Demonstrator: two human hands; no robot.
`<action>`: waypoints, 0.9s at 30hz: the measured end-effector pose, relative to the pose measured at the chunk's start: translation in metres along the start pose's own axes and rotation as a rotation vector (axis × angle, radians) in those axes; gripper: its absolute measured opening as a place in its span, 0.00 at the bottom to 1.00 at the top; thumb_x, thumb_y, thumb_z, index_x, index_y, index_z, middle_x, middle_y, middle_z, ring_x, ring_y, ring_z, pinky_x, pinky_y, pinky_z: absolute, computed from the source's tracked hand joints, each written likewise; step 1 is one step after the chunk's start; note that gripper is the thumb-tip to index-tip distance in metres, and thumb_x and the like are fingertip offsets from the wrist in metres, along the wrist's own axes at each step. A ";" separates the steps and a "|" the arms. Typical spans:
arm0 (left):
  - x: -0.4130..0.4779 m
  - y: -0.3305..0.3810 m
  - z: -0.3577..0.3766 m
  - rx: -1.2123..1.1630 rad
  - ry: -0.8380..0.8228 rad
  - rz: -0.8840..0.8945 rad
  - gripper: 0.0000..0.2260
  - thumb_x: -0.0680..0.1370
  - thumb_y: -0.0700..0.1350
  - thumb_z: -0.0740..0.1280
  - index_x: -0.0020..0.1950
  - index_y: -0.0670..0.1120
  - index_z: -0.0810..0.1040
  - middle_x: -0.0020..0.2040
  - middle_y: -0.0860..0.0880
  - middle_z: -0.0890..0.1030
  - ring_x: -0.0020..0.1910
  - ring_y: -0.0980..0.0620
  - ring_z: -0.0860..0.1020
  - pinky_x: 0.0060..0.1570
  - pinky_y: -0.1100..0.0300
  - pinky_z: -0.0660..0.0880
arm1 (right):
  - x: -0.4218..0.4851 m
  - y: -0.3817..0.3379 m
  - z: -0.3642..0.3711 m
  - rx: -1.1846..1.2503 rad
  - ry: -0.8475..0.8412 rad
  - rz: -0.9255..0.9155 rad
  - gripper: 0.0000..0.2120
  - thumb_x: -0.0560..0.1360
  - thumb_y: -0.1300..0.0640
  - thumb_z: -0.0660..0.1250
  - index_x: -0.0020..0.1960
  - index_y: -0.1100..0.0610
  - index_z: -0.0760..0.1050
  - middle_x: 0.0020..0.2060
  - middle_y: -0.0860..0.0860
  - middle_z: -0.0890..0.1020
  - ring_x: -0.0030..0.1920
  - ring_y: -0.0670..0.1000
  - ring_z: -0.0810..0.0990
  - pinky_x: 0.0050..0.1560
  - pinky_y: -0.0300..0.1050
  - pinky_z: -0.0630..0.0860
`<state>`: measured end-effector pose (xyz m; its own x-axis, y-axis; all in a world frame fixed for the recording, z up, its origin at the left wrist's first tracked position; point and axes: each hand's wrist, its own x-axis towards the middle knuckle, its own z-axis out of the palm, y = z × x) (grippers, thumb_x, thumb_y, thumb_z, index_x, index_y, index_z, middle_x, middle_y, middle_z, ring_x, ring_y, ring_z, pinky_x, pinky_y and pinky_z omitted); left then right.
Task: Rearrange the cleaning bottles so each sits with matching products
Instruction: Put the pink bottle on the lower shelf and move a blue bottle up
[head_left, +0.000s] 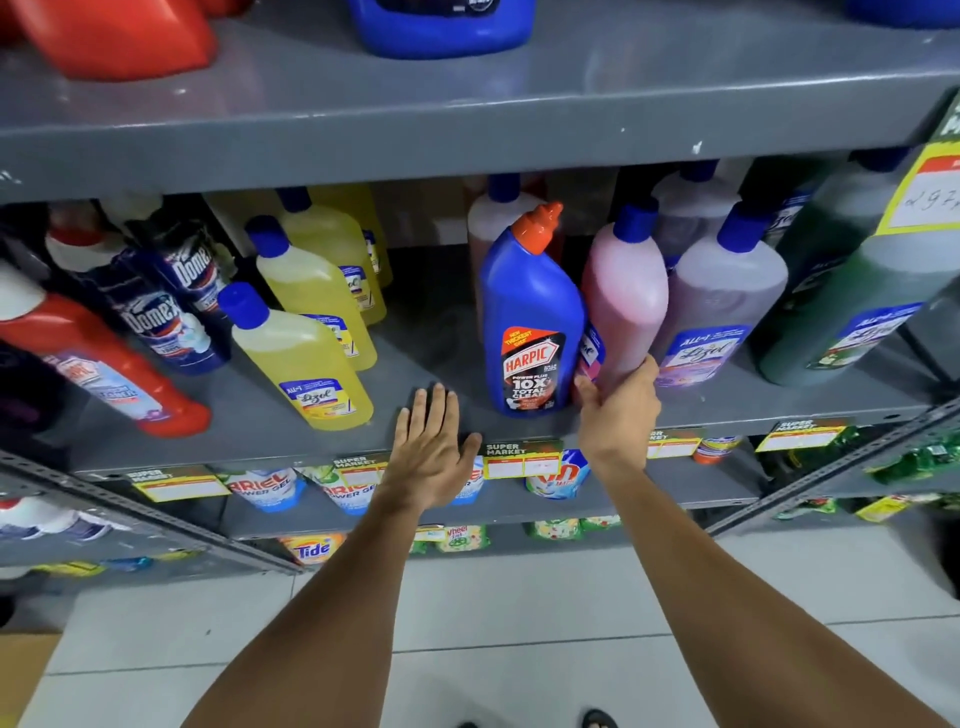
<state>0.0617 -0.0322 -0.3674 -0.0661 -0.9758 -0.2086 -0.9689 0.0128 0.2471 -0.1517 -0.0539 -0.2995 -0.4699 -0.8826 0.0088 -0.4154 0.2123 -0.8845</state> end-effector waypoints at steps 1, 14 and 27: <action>0.000 0.000 0.001 -0.001 0.002 0.000 0.32 0.83 0.60 0.46 0.81 0.45 0.40 0.82 0.46 0.40 0.80 0.46 0.37 0.76 0.49 0.34 | 0.001 -0.002 0.001 -0.003 0.002 0.009 0.28 0.77 0.60 0.72 0.71 0.62 0.64 0.62 0.61 0.79 0.62 0.65 0.77 0.59 0.57 0.74; 0.001 -0.002 -0.001 -0.029 -0.001 0.018 0.33 0.82 0.60 0.48 0.81 0.44 0.42 0.82 0.45 0.41 0.81 0.45 0.39 0.77 0.47 0.38 | -0.035 -0.013 -0.022 0.087 0.075 -0.304 0.26 0.72 0.58 0.77 0.65 0.57 0.69 0.55 0.49 0.72 0.56 0.52 0.75 0.57 0.39 0.73; -0.011 -0.028 0.002 -0.005 0.050 0.046 0.33 0.82 0.61 0.47 0.81 0.45 0.42 0.82 0.47 0.42 0.81 0.44 0.39 0.77 0.49 0.40 | -0.012 -0.088 -0.004 -0.047 -0.281 -0.495 0.45 0.72 0.67 0.75 0.81 0.59 0.54 0.77 0.54 0.64 0.78 0.54 0.62 0.76 0.52 0.63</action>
<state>0.0893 -0.0213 -0.3741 -0.0987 -0.9838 -0.1496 -0.9638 0.0571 0.2603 -0.1124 -0.0605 -0.2200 0.0119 -0.9580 0.2865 -0.5708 -0.2418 -0.7847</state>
